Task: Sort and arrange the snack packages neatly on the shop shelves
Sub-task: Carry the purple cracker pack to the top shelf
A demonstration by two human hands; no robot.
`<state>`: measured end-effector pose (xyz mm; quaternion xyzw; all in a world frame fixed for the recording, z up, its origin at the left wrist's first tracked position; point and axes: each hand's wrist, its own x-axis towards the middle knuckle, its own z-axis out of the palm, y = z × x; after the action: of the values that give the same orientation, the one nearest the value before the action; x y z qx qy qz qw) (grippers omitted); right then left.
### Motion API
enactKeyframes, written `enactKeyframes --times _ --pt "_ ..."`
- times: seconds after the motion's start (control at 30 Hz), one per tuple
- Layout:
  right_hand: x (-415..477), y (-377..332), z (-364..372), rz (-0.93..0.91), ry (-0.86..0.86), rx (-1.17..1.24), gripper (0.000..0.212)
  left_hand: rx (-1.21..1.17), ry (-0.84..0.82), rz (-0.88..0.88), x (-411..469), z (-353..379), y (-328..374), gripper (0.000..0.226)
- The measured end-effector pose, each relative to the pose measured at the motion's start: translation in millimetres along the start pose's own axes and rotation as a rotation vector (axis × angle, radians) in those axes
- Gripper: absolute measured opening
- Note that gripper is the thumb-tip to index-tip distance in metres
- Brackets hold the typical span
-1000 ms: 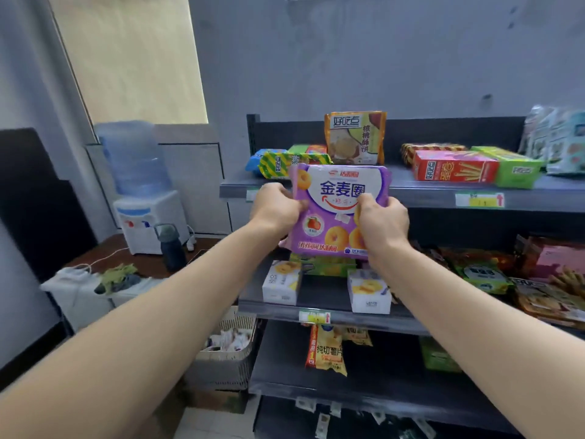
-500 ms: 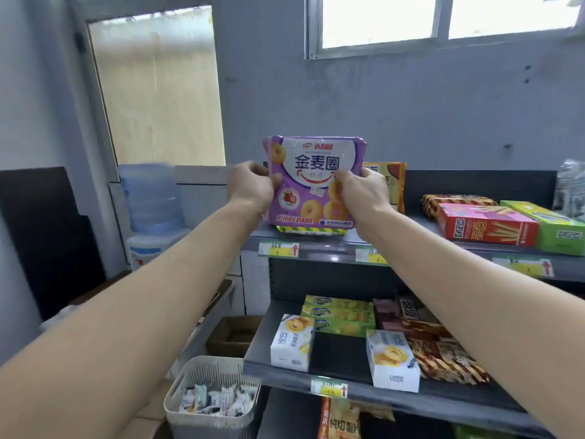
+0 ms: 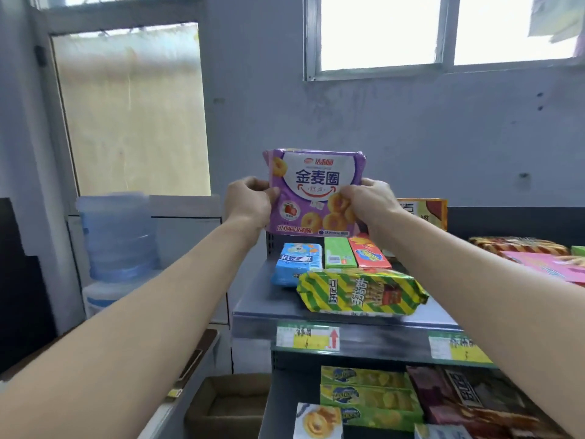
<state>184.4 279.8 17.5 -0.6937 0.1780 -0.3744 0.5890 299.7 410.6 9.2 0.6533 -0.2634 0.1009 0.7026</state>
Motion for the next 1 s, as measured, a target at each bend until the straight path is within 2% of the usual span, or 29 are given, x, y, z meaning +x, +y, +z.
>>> enactKeyframes --times 0.2,0.53,0.7,0.83,1.0 --pt "44 9 20 0.030 -0.024 -0.096 0.008 -0.023 -0.002 -0.011 47 9 -27 0.020" --pt "100 34 51 0.138 -0.171 -0.167 0.027 0.028 0.061 -0.085 91 12 -75 0.020" --pt "127 39 61 0.180 -0.276 -0.251 0.016 0.091 0.107 -0.101 112 14 -91 0.009" --pt "150 50 64 0.205 -0.299 -0.286 0.009 0.097 0.103 -0.145 125 23 -109 0.013" --pt "167 74 61 0.261 -0.302 -0.344 0.022 0.099 0.065 -0.256 130 38 -136 0.021"
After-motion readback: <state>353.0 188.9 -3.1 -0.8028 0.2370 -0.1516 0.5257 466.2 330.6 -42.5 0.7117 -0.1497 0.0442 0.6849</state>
